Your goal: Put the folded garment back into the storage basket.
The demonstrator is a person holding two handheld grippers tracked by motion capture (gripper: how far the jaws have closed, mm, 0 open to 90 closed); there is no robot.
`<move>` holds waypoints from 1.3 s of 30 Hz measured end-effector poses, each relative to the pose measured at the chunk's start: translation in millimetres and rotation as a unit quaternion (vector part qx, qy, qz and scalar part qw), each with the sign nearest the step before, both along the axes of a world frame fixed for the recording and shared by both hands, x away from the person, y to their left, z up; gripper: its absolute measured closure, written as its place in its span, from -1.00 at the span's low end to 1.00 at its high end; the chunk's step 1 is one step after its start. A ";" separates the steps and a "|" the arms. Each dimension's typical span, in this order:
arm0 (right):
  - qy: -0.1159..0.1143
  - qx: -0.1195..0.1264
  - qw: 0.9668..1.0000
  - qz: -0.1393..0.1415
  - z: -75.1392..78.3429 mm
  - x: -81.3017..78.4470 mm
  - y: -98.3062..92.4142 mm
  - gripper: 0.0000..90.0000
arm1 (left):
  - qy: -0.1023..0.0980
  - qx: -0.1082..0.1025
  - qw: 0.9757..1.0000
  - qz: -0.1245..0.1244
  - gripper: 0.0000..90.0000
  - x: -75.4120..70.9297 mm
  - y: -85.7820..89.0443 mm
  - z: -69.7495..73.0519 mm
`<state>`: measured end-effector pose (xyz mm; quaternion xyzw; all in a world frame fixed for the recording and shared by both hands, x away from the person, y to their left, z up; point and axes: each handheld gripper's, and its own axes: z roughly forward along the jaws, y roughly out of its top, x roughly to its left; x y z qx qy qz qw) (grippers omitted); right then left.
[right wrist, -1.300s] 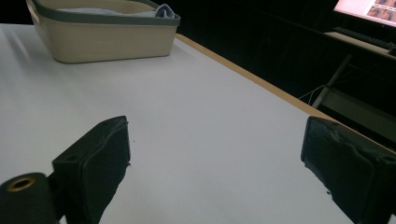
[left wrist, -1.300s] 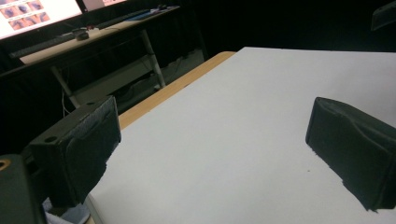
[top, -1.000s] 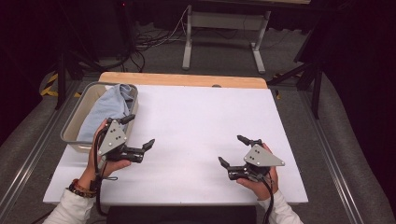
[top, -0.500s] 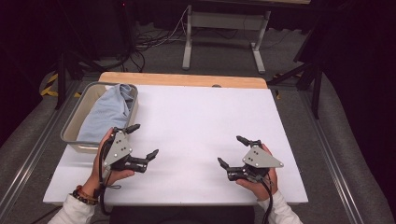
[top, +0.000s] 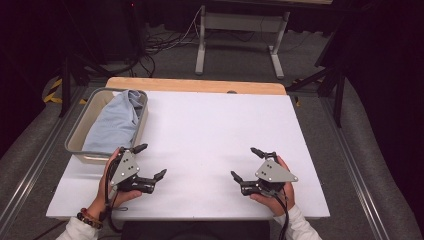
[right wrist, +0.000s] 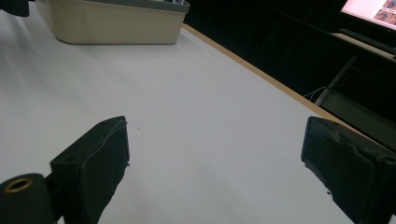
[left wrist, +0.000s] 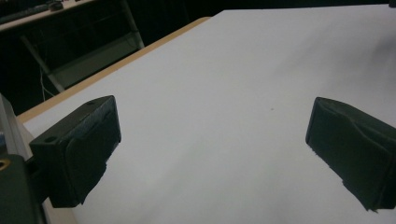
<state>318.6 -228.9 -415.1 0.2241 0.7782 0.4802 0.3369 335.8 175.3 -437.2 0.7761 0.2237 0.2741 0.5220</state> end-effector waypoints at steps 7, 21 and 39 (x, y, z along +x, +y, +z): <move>-0.002 0.001 1.000 0.002 -2.3 -0.6 -0.1 -0.81 | 0.022 0.010 1.000 0.007 -0.91 -2.5 2.7 -14.0; -0.004 -0.003 1.000 0.019 -13.8 -2.7 4.3 -0.80 | 0.029 0.025 0.999 0.003 -0.91 -4.5 -4.8 -21.1; -0.012 0.003 1.000 0.006 -13.5 -2.6 0.3 -0.77 | 0.022 0.020 1.000 -0.006 -0.91 -5.6 -1.6 -16.9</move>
